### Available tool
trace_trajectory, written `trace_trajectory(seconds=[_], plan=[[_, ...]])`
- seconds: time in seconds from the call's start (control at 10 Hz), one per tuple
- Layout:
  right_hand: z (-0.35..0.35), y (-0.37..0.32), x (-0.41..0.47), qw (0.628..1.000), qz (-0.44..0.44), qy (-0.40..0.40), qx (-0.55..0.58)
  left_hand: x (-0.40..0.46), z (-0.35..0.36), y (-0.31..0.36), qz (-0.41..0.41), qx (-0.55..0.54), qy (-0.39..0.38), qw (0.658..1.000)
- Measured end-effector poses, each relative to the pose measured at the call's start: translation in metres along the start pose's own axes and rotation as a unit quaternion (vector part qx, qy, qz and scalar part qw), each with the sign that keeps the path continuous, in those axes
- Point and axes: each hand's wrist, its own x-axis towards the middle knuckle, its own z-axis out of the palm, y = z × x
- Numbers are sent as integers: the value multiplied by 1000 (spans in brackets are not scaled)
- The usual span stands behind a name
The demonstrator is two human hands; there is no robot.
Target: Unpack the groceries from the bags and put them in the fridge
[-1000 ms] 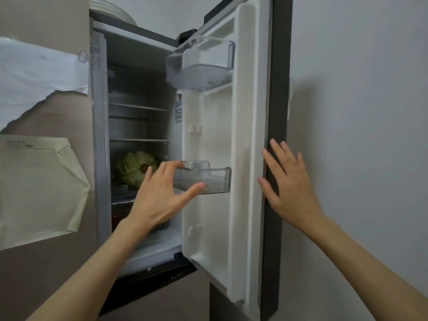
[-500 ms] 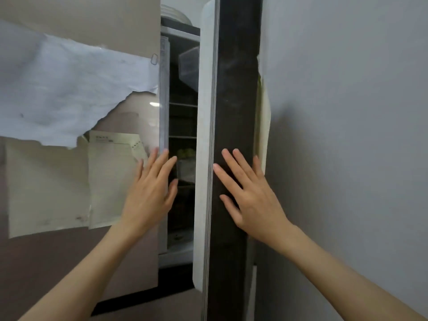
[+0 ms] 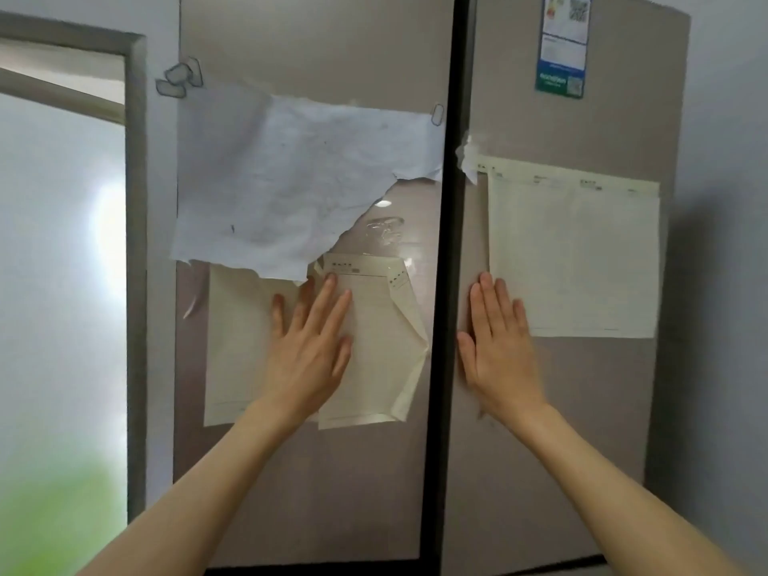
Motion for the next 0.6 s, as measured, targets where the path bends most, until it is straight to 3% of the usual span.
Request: trace_trajectory(seconds=[0.2, 0.4, 0.5, 0.6], plan=[[40, 2, 4, 998, -11, 65, 17, -2, 32, -11, 24, 45, 105, 993], [57, -1, 8, 997, 11, 76, 9, -3, 41, -12, 23, 51, 143, 988], [47, -9, 1, 996, 45, 55, 62, -4, 43, -12, 24, 48, 150, 987], [11, -23, -4, 973, 114, 43, 197, -4, 39, -8, 15, 35, 143, 989]])
